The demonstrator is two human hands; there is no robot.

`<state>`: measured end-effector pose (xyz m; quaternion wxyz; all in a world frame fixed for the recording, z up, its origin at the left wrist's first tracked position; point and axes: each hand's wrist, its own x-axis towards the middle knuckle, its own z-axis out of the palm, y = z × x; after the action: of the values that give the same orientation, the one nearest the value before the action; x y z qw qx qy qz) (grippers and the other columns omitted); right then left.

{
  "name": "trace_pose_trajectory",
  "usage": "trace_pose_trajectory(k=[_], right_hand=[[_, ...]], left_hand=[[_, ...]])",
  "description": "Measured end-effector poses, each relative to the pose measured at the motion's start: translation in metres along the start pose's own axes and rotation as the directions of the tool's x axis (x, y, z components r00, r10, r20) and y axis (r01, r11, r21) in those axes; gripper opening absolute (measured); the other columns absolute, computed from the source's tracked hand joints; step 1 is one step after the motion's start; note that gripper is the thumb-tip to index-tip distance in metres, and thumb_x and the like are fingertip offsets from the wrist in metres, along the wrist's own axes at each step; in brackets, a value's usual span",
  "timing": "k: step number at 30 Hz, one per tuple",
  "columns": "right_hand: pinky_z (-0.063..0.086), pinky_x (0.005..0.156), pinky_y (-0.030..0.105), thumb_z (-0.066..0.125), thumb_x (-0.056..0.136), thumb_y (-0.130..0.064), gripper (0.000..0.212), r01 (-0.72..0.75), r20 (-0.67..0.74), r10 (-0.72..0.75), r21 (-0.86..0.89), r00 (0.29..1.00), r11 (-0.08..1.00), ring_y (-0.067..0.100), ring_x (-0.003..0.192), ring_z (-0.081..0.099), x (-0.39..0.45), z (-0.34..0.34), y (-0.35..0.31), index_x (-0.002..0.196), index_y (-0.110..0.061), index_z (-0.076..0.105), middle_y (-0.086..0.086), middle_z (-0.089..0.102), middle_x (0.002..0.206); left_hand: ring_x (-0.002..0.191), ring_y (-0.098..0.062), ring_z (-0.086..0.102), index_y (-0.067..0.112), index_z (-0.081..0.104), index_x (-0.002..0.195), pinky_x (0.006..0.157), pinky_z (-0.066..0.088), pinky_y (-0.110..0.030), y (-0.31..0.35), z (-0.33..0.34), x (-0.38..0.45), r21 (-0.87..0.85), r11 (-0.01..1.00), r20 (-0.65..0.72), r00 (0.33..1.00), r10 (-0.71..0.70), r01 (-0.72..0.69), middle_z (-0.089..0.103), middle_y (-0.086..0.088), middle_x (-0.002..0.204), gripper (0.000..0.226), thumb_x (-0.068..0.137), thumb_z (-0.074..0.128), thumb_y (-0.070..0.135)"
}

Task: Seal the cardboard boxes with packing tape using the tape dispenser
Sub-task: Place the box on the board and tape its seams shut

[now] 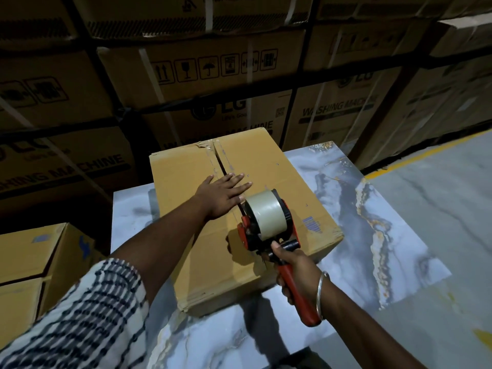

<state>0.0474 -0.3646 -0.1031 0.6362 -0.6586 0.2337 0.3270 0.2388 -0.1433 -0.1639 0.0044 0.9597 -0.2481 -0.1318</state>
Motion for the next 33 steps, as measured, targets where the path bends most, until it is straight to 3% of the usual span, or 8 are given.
trace_pose_trajectory(k=[2,7,10,19,21,26,31,33], right_hand=[[0.025,0.046,0.023,0.055,0.095,-0.057,0.056,-0.002,0.015,0.002,0.004,1.0,1.0,0.019,0.04,0.036,-0.001,0.0,0.0,0.066,-0.01,0.047,0.008,0.041,0.053],[0.023,0.045,0.023,0.055,0.094,-0.059,0.049,-0.012,0.019,0.012,0.001,1.0,1.0,0.018,0.041,0.034,-0.002,0.0,0.002,0.091,-0.01,0.055,0.006,0.041,0.052],[0.025,0.044,0.023,0.056,0.093,-0.059,0.054,-0.022,0.009,0.022,-0.011,1.0,1.0,0.019,0.04,0.035,0.001,-0.001,0.001,0.075,-0.009,0.049,0.006,0.041,0.052],[0.026,0.045,0.023,0.059,0.09,-0.061,0.055,-0.049,-0.004,0.049,-0.013,0.999,0.999,0.019,0.041,0.037,0.014,0.0,-0.014,0.068,-0.011,0.046,0.007,0.041,0.054],[0.026,0.044,0.023,0.057,0.092,-0.06,0.055,-0.033,-0.002,0.033,-0.019,0.999,0.999,0.018,0.041,0.037,0.011,0.0,-0.015,0.07,-0.011,0.047,0.007,0.041,0.055],[0.025,0.049,0.027,0.059,0.09,-0.059,0.053,-0.036,0.014,0.036,-0.034,0.999,0.999,0.017,0.047,0.034,-0.017,-0.011,0.016,0.064,-0.016,0.042,0.005,0.04,0.059],[0.025,0.049,0.027,0.055,0.095,-0.058,0.059,0.01,0.026,-0.009,-0.025,1.0,1.0,0.017,0.048,0.034,-0.03,-0.012,0.019,0.05,-0.02,0.056,0.005,0.04,0.059],[0.026,0.048,0.026,0.054,0.096,-0.056,0.058,0.02,0.031,-0.019,-0.029,0.999,0.999,0.017,0.047,0.033,-0.036,-0.016,0.025,0.054,-0.018,0.049,0.005,0.039,0.059]], left_hand=[[0.154,-0.014,-0.006,0.047,-0.003,0.156,0.121,0.003,-0.055,0.007,-0.002,-0.005,-0.011,1.0,-0.03,1.0,-0.006,0.005,-0.009,0.015,0.166,0.055,0.103,0.007,0.059],[0.154,-0.015,-0.001,0.037,0.011,0.158,0.121,0.005,-0.056,0.036,0.008,-0.025,-0.014,0.979,-0.012,0.979,0.204,-0.204,0.007,0.008,0.167,0.061,0.101,0.014,0.058],[0.154,-0.012,-0.004,0.037,0.009,0.158,0.121,0.002,-0.057,0.035,0.008,-0.025,0.033,0.987,0.032,0.988,0.154,-0.155,0.003,0.01,0.167,0.056,0.106,0.026,0.05],[0.153,-0.01,-0.01,0.038,0.017,0.158,0.118,-0.004,-0.065,0.02,0.01,-0.002,0.178,0.976,0.083,0.99,0.116,-0.129,0.0,0.008,0.168,0.057,0.104,0.034,0.043],[0.152,-0.008,-0.009,0.039,0.015,0.158,0.118,-0.005,-0.064,0.02,0.007,0.0,0.168,0.979,0.075,0.992,0.103,-0.115,-0.004,0.011,0.166,0.056,0.105,0.03,0.047],[0.152,-0.007,-0.006,0.057,-0.014,0.148,0.117,-0.007,-0.062,0.022,0.007,0.002,0.093,0.987,0.025,0.992,0.127,-0.129,-0.017,0.023,0.162,0.052,0.102,0.009,0.064],[0.153,-0.009,-0.006,0.06,-0.014,0.148,0.118,-0.006,-0.063,0.02,0.009,0.002,0.076,0.989,0.003,0.992,0.13,-0.129,-0.015,0.022,0.162,0.05,0.102,0.006,0.062],[0.153,-0.009,-0.005,0.058,-0.012,0.149,0.118,-0.005,-0.062,0.02,0.006,0.0,0.075,0.987,-0.002,0.99,0.142,-0.141,-0.013,0.021,0.163,0.051,0.1,0.004,0.062]])
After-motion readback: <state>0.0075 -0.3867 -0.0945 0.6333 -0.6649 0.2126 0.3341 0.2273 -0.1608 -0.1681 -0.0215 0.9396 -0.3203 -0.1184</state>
